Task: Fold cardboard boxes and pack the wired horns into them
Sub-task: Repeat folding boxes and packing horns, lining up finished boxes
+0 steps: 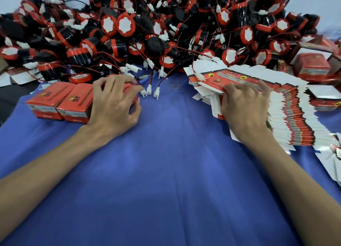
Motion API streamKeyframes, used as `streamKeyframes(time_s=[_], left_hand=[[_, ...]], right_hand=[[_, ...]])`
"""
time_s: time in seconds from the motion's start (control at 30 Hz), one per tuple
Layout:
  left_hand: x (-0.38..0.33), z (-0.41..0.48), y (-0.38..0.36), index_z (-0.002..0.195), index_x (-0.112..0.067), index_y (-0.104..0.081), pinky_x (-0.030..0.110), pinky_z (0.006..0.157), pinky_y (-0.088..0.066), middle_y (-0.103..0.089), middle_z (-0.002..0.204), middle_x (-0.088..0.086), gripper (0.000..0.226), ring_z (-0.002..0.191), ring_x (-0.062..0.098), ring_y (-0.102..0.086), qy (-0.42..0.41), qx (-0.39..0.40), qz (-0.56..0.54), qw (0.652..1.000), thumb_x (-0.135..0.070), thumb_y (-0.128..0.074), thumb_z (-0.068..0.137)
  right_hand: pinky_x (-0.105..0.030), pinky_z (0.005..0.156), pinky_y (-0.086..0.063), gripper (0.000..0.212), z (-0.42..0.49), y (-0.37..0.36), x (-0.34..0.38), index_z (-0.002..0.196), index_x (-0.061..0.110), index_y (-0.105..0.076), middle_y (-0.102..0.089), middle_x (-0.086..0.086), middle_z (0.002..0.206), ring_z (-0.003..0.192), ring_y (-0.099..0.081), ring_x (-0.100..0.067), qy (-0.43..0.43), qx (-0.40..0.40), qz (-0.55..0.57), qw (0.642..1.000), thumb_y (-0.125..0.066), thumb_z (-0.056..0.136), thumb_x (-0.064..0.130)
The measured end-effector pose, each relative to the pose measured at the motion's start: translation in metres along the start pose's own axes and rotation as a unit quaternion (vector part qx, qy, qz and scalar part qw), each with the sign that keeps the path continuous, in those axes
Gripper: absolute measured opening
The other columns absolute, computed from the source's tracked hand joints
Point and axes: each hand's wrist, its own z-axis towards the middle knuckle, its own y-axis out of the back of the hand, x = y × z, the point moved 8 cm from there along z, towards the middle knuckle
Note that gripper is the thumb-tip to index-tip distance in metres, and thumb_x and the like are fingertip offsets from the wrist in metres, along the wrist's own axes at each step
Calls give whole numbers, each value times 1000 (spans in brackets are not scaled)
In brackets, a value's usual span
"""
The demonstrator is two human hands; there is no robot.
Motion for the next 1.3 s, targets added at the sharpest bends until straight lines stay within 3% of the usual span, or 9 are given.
streamKeyframes(time_s=[0.2,0.37,0.7,0.83,0.93,1.0,1.13,1.2,1.3], left_hand=[[-13,5,10,98,-3,-70,40,81,-44,-63,100,17,19,90,32,-59,-38,-9,-140,989,-9,-56,86],[-30,7,5,101,-1,-67,41,68,-50,-58,101,15,22,80,18,-55,-12,66,-290,955,-10,-49,93],[-36,-2,-1,103,-1,-67,41,58,-49,-60,99,9,25,68,14,-55,-22,107,-315,943,-11,-44,97],[-38,-2,1,102,-2,-66,39,57,-49,-60,98,8,26,68,9,-53,-33,100,-319,942,-12,-43,98],[-36,-1,1,102,-2,-65,33,63,-51,-61,98,7,26,71,2,-53,-26,97,-342,934,-14,-42,98],[-30,2,-5,113,-12,-58,32,67,-54,-65,102,2,24,73,4,-63,54,123,-417,899,-24,-44,97],[-38,-2,-22,138,-16,-28,17,82,-52,-65,114,-14,52,100,1,-66,222,177,-618,733,-16,-51,92],[-42,-6,-23,139,-8,-22,15,87,-48,-57,119,-9,65,107,-6,-60,222,176,-638,716,-18,-62,88],[-42,-7,-18,134,-7,-21,15,92,-45,-52,120,-3,96,110,-8,-57,216,165,-648,712,-64,-69,74]], right_hand=[[-46,109,-23,23,-5,10,10,86,7,-70,-71,-14,83,94,-62,-33,41,-27,40,998,-52,93,20],[-45,105,-28,16,-6,23,13,88,7,-70,-69,-14,72,80,-65,-35,46,-73,69,994,-56,89,15],[-47,103,-30,27,-9,28,12,88,11,-76,-71,-11,77,89,-64,-33,60,-100,105,988,-60,90,32],[-44,92,-45,18,-15,48,22,84,8,-74,-71,-7,76,78,-64,-30,116,-231,95,961,-57,91,11],[-45,89,-50,11,-33,75,28,90,2,-74,-73,-8,86,81,-69,-26,197,-390,146,887,-66,85,-3],[-48,92,-48,12,-45,86,42,90,-2,-74,-74,-10,91,86,-70,-25,267,-419,204,843,-64,86,-7],[-44,95,-49,19,-65,84,84,91,-5,-72,-73,-13,99,94,-70,-25,335,-350,314,816,-53,93,-3],[-41,87,-53,17,-67,77,94,92,-6,-71,-72,-14,98,94,-70,-27,335,-298,368,815,-54,93,-3],[-40,78,-54,11,-64,73,99,87,-8,-70,-72,-16,92,87,-69,-31,325,-244,416,814,-61,90,-3]])
